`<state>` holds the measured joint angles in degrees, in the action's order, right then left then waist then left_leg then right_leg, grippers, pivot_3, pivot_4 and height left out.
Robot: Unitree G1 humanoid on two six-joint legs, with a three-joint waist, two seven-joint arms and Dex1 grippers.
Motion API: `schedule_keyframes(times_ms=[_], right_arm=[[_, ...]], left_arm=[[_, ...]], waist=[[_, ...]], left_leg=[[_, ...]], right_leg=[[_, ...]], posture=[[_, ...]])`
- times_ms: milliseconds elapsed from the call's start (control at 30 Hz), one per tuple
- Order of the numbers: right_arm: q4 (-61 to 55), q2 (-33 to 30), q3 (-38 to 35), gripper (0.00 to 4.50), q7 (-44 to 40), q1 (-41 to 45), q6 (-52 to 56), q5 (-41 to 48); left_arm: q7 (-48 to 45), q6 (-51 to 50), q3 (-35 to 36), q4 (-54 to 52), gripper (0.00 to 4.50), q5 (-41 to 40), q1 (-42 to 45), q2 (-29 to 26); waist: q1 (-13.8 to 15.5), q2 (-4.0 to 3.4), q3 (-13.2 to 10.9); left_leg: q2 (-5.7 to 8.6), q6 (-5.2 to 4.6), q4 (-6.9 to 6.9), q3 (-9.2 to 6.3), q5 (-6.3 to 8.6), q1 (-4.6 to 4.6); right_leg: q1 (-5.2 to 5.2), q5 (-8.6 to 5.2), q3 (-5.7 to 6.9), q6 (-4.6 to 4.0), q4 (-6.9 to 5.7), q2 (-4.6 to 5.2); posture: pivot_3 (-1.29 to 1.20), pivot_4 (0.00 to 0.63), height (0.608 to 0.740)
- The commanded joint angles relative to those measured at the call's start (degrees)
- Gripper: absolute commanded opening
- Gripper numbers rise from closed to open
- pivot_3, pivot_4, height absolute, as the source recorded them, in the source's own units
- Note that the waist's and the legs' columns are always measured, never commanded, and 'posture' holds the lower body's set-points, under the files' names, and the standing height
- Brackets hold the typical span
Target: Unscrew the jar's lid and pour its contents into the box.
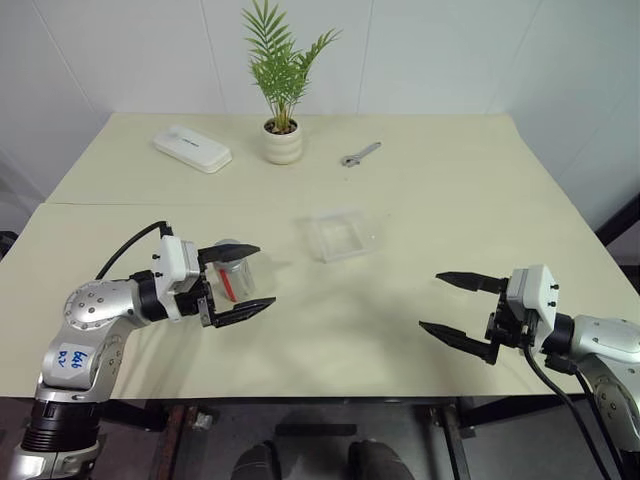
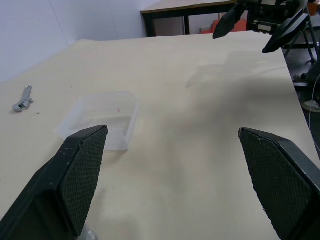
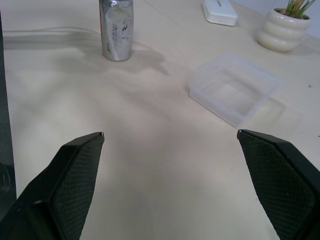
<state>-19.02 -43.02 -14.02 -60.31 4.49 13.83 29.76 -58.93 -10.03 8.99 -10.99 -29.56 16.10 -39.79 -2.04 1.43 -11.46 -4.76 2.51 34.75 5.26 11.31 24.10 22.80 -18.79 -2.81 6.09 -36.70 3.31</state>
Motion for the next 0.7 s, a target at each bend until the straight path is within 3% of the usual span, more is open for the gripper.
schedule_keyframes(times_ms=[33, 300, 500, 567, 700], right_arm=[[0.8, 0.5, 0.6, 4.50, -0.2, 2.7, -1.7, 0.4], [7.6, 4.6, 8.2, 4.50, -2.2, 13.9, -1.9, 0.1], [11.7, 9.4, 12.8, 4.50, -3.8, 22.2, -0.3, 1.2], [11.9, 11.2, 13.6, 4.50, -3.3, 24.0, 0.5, 1.5], [12.5, 15.0, 15.2, 4.50, -0.7, 26.5, 0.8, 0.1]], left_arm=[[0.7, 0.4, 0.8, -3.3, 4.48, -0.4, -1.7, 0.1], [11.1, -1.3, 7.3, -18.4, 4.48, -2.3, -17.3, 4.5], [25.1, 0.9, 9.6, -29.8, 4.48, 5.0, -35.7, 15.9], [29.6, 1.2, 9.8, -29.9, 4.48, 8.2, -36.9, 18.3], [36.1, 2.3, 8.6, -26.5, 4.48, 15.8, -35.3, 20.3]], waist=[[-0.1, 0.00, 0.0], [-1.5, 0.04, 0.0], [-1.5, 0.13, 0.0], [-1.2, 0.13, 0.0], [-1.3, 0.15, 0.0]], left_leg=[[0.00, 0.00, 0.01, 0.00, 0.00, 0.00], [-0.02, -0.10, 0.15, 0.14, 0.13, -0.02], [-0.05, -0.15, 0.30, 0.16, 0.25, -0.03], [-0.02, -0.16, 0.32, 0.15, 0.26, -0.02], [0.04, 0.03, 0.39, 0.12, 0.38, -0.03]], right_leg=[[0.00, 0.00, 0.00, 0.00, 0.00, 0.00], [-0.03, 0.05, -0.24, 0.09, -0.04, 0.01], [-0.05, 0.12, -0.31, 0.22, 0.00, 0.00], [-0.06, -0.27, -0.34, -0.52, 0.02, 0.02], [-0.16, -0.22, -0.33, -0.62, 0.21, 0.08]], posture=[[0.00, 0.150, 0.740], [0.00, 0.150, 0.740], [0.00, 0.150, 0.740], [0.00, 0.150, 0.740], [0.00, 0.150, 0.740]])
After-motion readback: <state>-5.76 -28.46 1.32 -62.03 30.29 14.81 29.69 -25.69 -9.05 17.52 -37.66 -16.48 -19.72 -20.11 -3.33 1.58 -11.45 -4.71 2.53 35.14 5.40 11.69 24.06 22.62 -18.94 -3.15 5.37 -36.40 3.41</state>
